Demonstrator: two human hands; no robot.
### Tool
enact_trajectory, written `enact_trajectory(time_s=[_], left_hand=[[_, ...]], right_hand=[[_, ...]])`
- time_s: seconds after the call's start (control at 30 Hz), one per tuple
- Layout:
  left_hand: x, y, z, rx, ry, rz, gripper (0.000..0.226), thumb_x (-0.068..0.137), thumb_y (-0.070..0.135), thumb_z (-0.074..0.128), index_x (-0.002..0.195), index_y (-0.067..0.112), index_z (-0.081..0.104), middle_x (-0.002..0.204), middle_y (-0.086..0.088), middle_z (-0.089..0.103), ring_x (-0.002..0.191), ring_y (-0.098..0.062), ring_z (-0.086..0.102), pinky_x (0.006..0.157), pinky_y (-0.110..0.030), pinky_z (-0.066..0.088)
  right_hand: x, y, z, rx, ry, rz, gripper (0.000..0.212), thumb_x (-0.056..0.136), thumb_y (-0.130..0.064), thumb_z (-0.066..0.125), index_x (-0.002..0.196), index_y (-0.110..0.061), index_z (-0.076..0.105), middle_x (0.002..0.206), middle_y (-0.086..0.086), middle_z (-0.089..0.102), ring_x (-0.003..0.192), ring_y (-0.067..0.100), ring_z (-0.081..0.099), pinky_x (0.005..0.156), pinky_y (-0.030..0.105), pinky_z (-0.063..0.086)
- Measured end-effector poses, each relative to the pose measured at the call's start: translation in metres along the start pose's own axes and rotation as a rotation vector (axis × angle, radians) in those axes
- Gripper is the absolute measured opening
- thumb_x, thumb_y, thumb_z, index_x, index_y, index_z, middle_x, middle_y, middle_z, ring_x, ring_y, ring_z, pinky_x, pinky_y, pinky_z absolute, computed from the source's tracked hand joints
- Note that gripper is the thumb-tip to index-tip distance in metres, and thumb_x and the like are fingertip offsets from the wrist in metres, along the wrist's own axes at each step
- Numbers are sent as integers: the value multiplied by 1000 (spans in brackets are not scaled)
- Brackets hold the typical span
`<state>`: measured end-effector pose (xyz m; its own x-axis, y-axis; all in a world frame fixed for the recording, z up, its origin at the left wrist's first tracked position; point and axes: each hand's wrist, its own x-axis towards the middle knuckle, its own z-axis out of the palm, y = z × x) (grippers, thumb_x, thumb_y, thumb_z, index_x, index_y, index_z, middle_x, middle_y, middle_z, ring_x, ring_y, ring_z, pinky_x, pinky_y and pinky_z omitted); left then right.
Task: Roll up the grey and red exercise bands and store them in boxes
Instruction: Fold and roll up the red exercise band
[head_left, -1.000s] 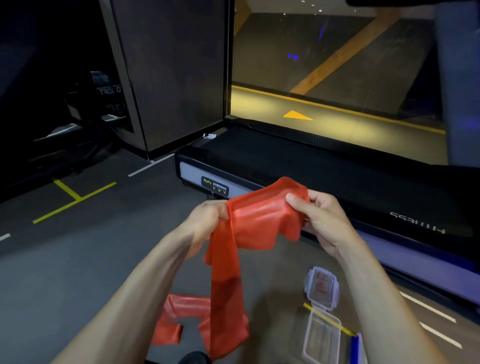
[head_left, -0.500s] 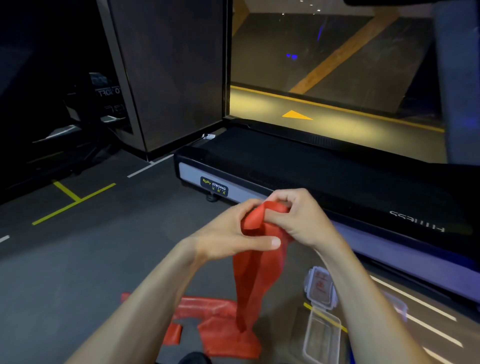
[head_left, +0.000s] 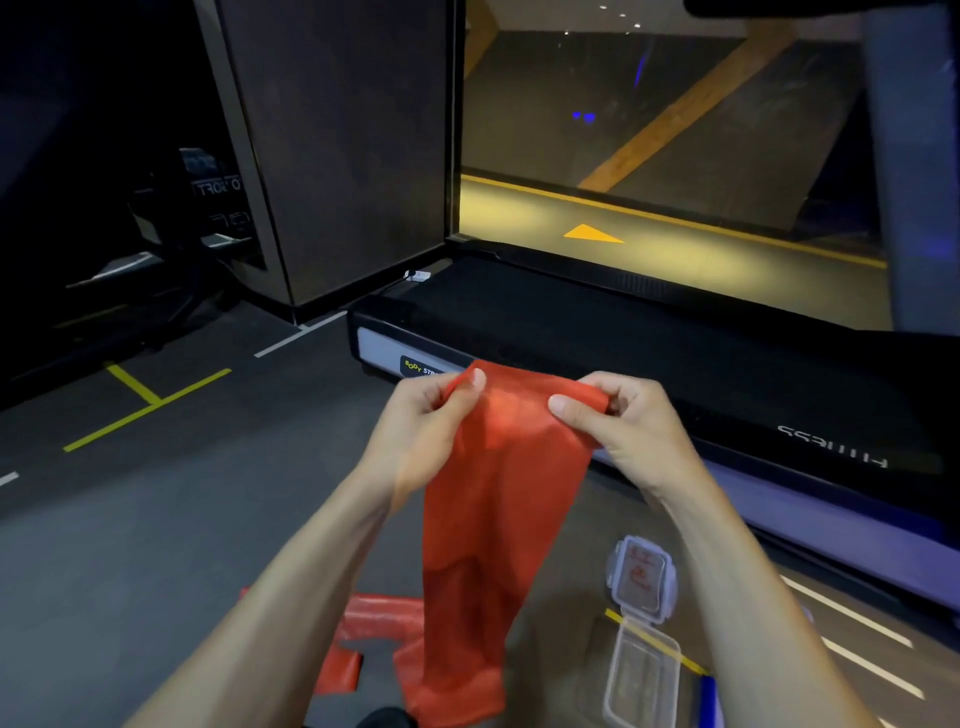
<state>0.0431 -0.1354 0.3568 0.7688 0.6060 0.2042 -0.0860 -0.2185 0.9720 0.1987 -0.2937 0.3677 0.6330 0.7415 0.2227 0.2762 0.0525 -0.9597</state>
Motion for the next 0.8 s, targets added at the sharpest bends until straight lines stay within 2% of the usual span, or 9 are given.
enact_trajectory(time_s=[0.1, 0.13, 0.2, 0.27, 0.4, 0.5, 0.6, 0.7, 0.8], left_hand=[[-1, 0, -2, 27, -5, 31, 84, 88, 72, 57, 93, -12, 58, 80, -11, 59, 73, -25, 53, 67, -49, 46], [-1, 0, -2, 41, 18, 40, 77, 89, 69, 60, 93, -8, 63, 81, -12, 62, 72, -27, 57, 70, -50, 50], [-2, 2, -2, 74, 96, 87, 44, 92, 53, 68, 87, 9, 75, 82, -17, 72, 74, -37, 66, 77, -55, 55], [-2, 3, -2, 135, 186, 128, 24, 90, 40, 76, 83, 17, 78, 78, -14, 73, 70, -25, 66, 75, -50, 56], [-3, 4, 1, 175, 255, 114, 13, 83, 30, 83, 74, 23, 78, 63, 4, 68, 58, -7, 56, 63, -33, 50], [-1, 2, 3, 186, 218, 81, 18, 89, 28, 78, 73, 20, 76, 62, 3, 68, 58, -9, 59, 68, -36, 54], [0, -3, 2, 306, 110, 77, 30, 100, 30, 63, 74, 15, 69, 69, -3, 69, 65, -18, 67, 75, -42, 58], [2, -10, 0, 328, 4, 63, 34, 102, 38, 55, 83, 13, 70, 79, -5, 72, 80, -25, 70, 79, -46, 58], [4, -15, -2, 301, 41, 62, 34, 94, 48, 61, 85, 17, 73, 80, -7, 72, 78, -29, 69, 79, -49, 58]], right_hand=[[-1, -4, 2, -37, 71, -44, 15, 87, -15, 80, 74, -15, 73, 65, -1, 65, 64, 13, 60, 65, 32, 47], [-1, -5, 3, -39, 97, -54, 15, 87, -14, 80, 74, -16, 73, 65, -3, 66, 63, 11, 60, 64, 31, 47], [-1, -6, 2, -70, 151, -80, 13, 88, -15, 80, 76, -16, 74, 66, -4, 68, 63, 10, 62, 63, 32, 50], [-2, -6, 1, -144, 186, -106, 14, 88, -19, 79, 75, -19, 74, 67, -2, 69, 64, 11, 64, 65, 36, 52], [-4, -9, 8, -244, 188, -125, 15, 89, -18, 76, 75, -19, 74, 65, 0, 69, 59, 10, 63, 60, 32, 51], [-4, -10, 14, -201, 166, -78, 9, 91, -12, 72, 89, -20, 74, 63, 6, 68, 54, 19, 64, 53, 39, 57], [-7, -13, 20, -219, 125, -43, 28, 93, -8, 65, 112, -29, 64, 64, 7, 66, 52, 27, 66, 52, 39, 60], [-11, -20, 24, -240, 23, -43, 30, 96, -7, 56, 103, -36, 61, 69, 12, 68, 64, 31, 69, 54, 39, 62], [-13, -23, 25, -301, -78, -41, 29, 95, -5, 54, 90, -29, 69, 79, 14, 68, 69, 30, 64, 57, 38, 63]])
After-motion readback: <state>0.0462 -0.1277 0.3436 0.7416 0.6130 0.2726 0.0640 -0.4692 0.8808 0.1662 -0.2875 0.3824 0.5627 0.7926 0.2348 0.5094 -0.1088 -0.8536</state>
